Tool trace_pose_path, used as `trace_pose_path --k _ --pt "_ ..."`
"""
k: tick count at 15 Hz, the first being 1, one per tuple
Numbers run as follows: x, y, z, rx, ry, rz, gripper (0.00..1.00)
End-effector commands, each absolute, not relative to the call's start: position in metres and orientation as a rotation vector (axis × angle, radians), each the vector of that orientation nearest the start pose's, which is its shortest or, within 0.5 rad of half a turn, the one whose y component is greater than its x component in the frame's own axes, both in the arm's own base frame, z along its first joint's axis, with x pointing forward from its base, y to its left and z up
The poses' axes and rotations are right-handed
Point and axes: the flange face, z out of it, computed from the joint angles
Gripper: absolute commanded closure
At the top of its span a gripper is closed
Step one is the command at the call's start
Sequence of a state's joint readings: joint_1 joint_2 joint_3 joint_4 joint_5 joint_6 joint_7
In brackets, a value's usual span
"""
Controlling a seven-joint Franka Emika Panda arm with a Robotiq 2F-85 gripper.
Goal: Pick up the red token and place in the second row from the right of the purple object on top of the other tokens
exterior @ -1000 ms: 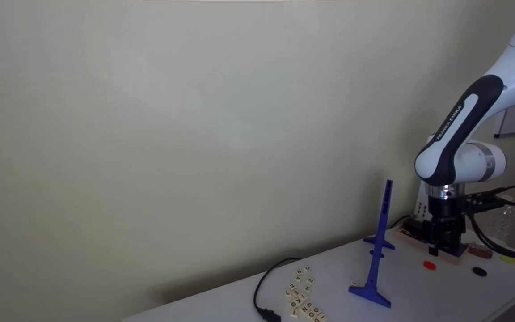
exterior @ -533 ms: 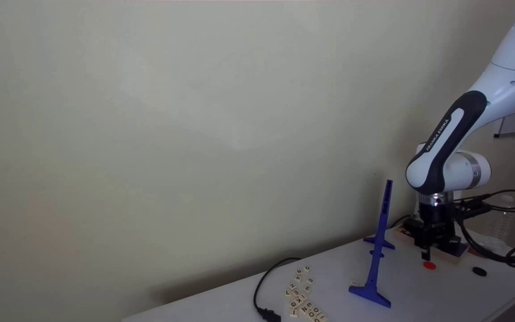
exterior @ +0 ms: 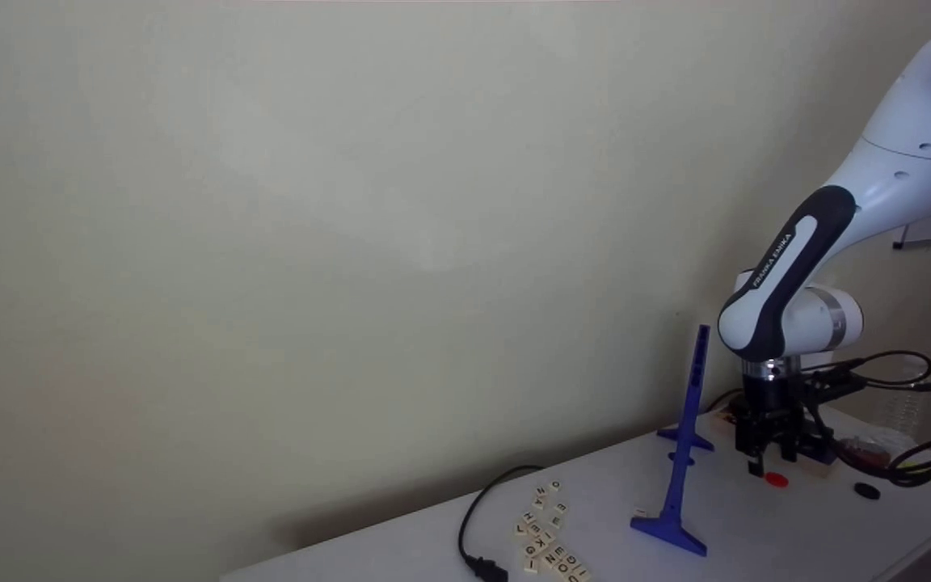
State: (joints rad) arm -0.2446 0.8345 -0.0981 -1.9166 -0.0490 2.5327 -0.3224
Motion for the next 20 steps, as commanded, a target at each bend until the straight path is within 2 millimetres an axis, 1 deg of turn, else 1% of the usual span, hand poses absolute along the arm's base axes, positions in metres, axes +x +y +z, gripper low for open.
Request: trace_pose_path --k 1,9,14,16,17,18,19,20 --pt "0.551 -0.197 0.029 -3.142 -0.115 0.412 0.00" --pt "0.554 -0.201 0.019 -3.135 -0.151 0.492 0.00" --pt "0.554 -0.207 0.015 -3.122 -0.165 0.531 0.00" --pt "0.554 -0.209 0.016 -3.120 -0.170 0.545 0.07" --pt "0.555 -0.209 0.016 -3.121 -0.171 0.547 0.09" --pt "0.556 -0.210 0.017 -3.121 -0.175 0.549 0.17" --pt "0.556 -0.210 0.017 -3.122 -0.178 0.552 0.29" --pt "0.556 -0.210 0.017 -3.123 -0.183 0.556 0.30"
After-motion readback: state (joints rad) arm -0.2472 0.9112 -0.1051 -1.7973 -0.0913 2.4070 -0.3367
